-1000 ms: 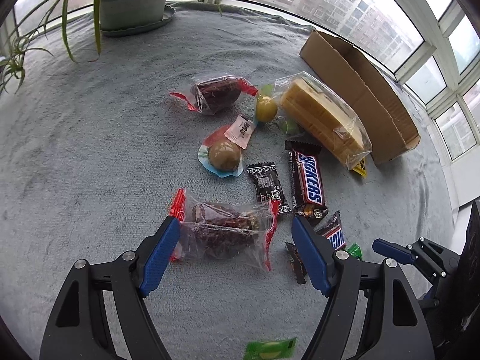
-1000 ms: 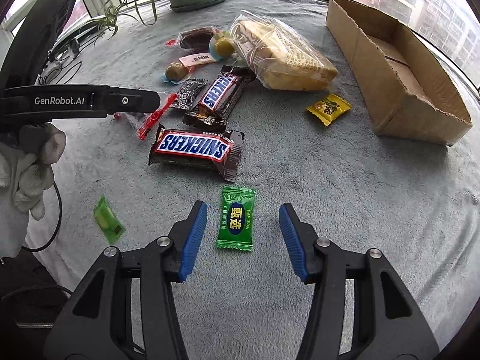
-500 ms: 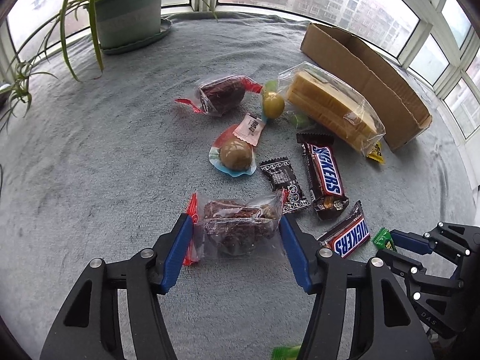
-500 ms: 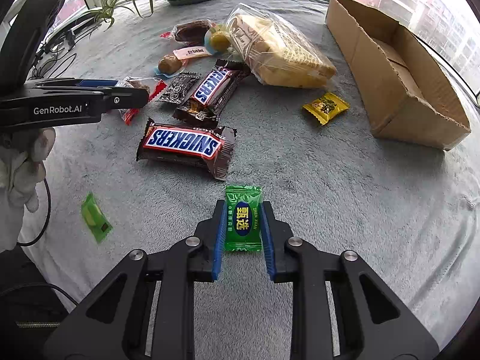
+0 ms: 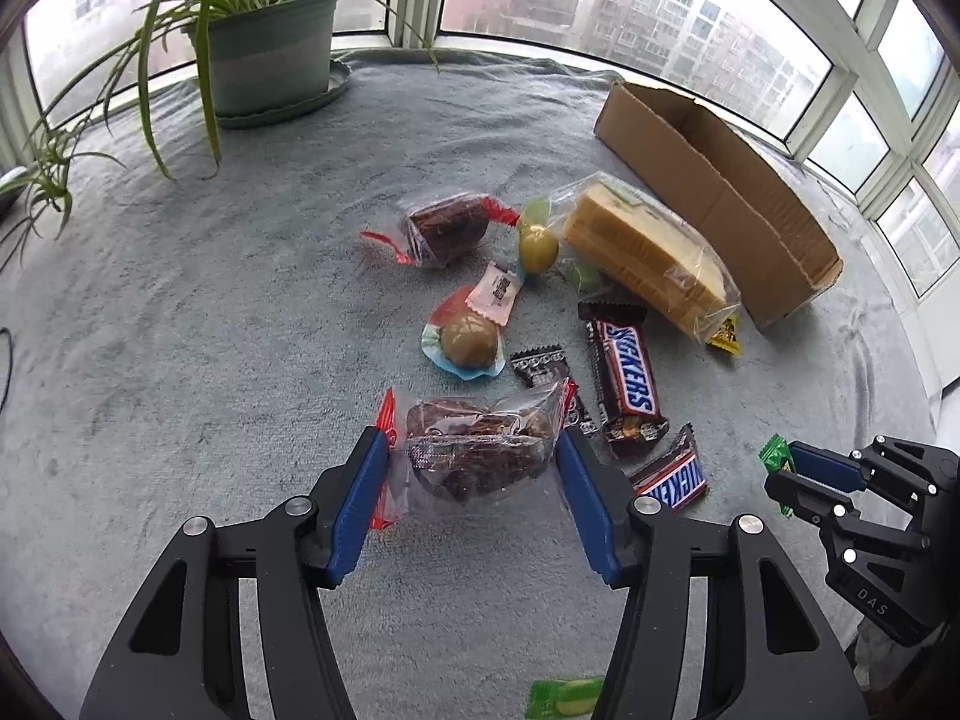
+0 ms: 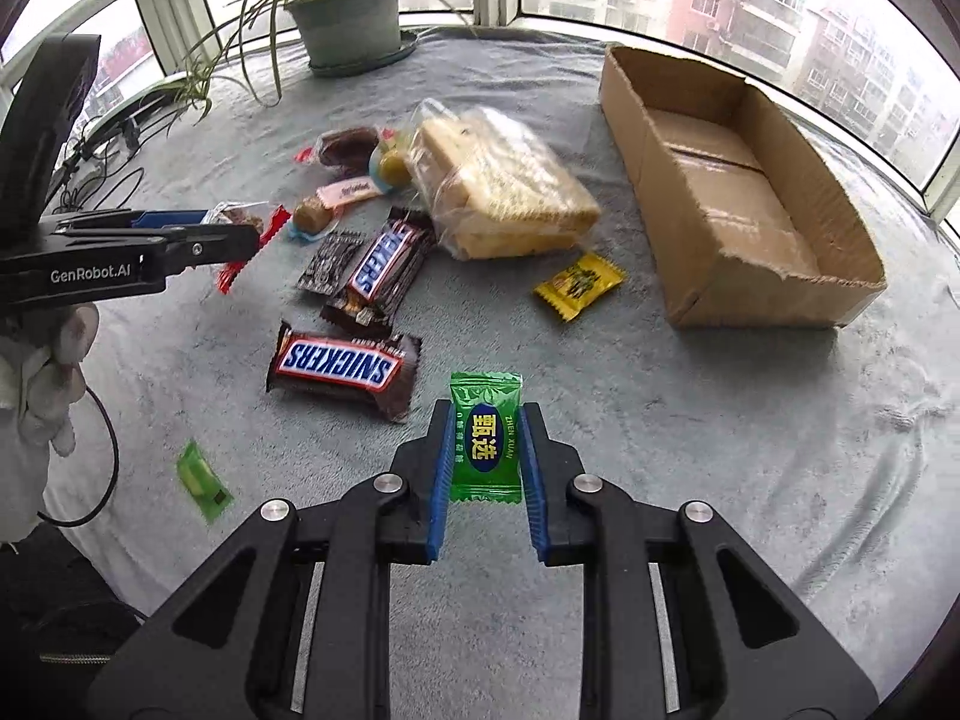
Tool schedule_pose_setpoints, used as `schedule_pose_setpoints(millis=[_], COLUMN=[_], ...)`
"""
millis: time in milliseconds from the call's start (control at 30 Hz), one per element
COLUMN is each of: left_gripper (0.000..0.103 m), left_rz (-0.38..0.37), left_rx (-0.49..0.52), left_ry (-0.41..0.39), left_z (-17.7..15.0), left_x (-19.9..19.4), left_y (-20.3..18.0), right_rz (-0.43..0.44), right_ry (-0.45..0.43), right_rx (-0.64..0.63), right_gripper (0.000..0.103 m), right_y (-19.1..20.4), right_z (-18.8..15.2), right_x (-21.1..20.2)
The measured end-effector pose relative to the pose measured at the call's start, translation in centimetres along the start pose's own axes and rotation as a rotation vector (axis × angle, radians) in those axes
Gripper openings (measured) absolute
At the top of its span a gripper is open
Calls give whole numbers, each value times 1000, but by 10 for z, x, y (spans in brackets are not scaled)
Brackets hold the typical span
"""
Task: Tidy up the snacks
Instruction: 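Carry the green candy into the box with the right tool while the left carries a meat snack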
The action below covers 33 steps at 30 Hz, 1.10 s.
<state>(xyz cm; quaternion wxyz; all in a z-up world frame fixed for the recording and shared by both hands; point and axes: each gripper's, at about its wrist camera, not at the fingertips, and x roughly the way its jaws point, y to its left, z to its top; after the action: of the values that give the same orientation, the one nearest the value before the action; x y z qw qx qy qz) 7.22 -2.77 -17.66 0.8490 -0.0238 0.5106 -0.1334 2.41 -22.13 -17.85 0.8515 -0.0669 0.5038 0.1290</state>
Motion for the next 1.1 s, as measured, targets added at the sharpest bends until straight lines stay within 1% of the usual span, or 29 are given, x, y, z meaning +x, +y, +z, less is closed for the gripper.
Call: schedule_pose_setpoints(millis=[267,500,733,967,1100], left_gripper=[57,57,57,57,57], left_rz=[-69,-126,-182,-216,-228], left_rx=[81,157,210,293,337], left_ry=[-76,-117,-112,-109,-112], left_z=[42,81,110,125,130], left_x=[-22,-17,9,30,39], left_y=[-33,-69,-111,-160,-185], right_rz=[-97,-157,-199,-222,-214], right_ry=[-107,-151,-163,-142,-128], right_rx=[47,97,146,193,231], right_gripper=[22,22,22,22,22], right_y=[-52,-98,-137,-174,-191], right_z=[36,65,86,96,100], right_x=[-29,-37,-33,-16,-7])
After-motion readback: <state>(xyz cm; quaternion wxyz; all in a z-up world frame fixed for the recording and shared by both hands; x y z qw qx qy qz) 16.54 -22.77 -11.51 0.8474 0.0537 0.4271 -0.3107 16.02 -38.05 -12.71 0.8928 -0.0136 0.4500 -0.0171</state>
